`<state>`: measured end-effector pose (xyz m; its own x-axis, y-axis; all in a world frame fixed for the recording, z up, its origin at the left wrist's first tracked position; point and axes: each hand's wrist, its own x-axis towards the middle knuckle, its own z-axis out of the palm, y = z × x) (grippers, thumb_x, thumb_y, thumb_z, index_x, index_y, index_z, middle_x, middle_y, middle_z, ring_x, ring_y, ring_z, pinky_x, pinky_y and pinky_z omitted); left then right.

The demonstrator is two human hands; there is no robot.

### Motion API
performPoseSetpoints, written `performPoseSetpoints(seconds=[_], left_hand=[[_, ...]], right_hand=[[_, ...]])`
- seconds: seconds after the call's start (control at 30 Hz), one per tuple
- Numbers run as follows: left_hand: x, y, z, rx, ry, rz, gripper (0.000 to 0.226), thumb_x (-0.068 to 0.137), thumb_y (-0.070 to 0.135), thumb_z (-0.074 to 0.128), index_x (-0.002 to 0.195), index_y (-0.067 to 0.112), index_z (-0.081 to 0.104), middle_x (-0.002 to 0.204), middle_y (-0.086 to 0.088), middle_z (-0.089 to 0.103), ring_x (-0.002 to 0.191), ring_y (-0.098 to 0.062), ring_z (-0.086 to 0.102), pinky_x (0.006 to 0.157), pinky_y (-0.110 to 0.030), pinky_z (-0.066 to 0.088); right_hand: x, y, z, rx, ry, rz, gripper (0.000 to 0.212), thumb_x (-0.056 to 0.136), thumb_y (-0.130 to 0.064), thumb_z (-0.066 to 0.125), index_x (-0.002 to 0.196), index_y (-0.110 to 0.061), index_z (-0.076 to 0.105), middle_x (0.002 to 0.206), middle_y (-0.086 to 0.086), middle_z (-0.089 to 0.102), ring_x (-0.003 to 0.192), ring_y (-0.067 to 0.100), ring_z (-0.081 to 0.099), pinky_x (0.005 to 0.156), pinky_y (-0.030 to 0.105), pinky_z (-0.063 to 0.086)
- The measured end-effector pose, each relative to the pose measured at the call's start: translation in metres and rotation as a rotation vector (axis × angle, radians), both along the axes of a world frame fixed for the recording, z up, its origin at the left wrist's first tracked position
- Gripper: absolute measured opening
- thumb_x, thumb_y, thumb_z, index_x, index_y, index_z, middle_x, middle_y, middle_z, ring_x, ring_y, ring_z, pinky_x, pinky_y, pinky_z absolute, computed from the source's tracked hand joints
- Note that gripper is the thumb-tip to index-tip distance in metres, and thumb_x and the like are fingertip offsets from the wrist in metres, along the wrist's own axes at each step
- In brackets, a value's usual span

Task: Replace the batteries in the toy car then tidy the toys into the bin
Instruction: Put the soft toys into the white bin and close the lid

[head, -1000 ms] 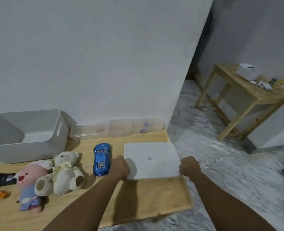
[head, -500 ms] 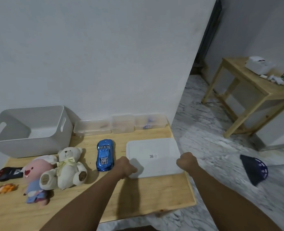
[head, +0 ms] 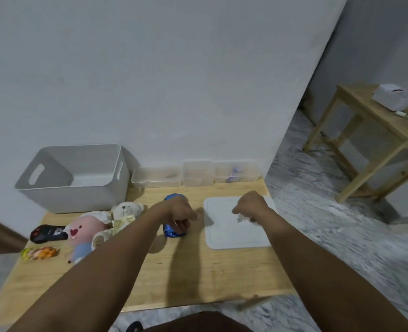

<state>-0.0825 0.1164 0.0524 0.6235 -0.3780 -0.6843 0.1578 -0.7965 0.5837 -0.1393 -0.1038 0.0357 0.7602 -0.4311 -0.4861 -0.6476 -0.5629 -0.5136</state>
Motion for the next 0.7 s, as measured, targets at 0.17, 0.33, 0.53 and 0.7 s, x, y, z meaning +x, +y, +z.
performPoseSetpoints(seconds=[0.17, 0.33, 0.53, 0.7], left_hand=[[0.019, 0.055, 0.019, 0.012, -0.050, 0.066, 0.032, 0.089, 0.019, 0.069, 0.109, -0.005, 0.063, 0.085, -0.017, 0.068, 0.070, -0.028, 0.069, 0.064, -0.038, 0.061], [0.036, 0.121, 0.025, 0.076, -0.126, 0.099, 0.031, 0.089, 0.018, 0.069, 0.108, -0.007, 0.065, 0.081, -0.012, 0.066, 0.066, -0.024, 0.065, 0.066, -0.036, 0.059], [0.049, 0.192, 0.016, 0.226, -0.251, 0.173, 0.025, 0.081, 0.014, 0.074, 0.099, -0.003, 0.070, 0.092, -0.018, 0.072, 0.076, -0.028, 0.070, 0.071, -0.038, 0.061], [0.052, 0.238, -0.012, 0.399, -0.424, 0.196, 0.034, 0.075, 0.023, 0.074, 0.103, 0.006, 0.064, 0.100, -0.013, 0.069, 0.085, -0.025, 0.068, 0.071, -0.035, 0.060]], right_hand=[[0.028, 0.056, 0.012, 0.134, -0.035, 0.096, 0.024, 0.075, -0.014, 0.077, 0.068, -0.008, 0.054, 0.067, 0.007, 0.054, 0.067, 0.025, 0.058, 0.053, 0.028, 0.044], [0.052, 0.121, 0.018, 0.181, -0.039, 0.189, 0.009, 0.076, -0.012, 0.074, 0.081, -0.006, 0.069, 0.075, 0.009, 0.060, 0.068, 0.022, 0.061, 0.054, 0.028, 0.046], [0.074, 0.194, 0.020, 0.203, -0.025, 0.307, 0.029, 0.076, -0.017, 0.077, 0.095, 0.004, 0.069, 0.090, 0.015, 0.070, 0.080, 0.027, 0.068, 0.059, 0.031, 0.050], [0.082, 0.247, 0.003, 0.171, 0.018, 0.357, 0.027, 0.074, -0.013, 0.072, 0.062, -0.011, 0.048, 0.061, 0.006, 0.047, 0.058, 0.023, 0.049, 0.051, 0.030, 0.039]])
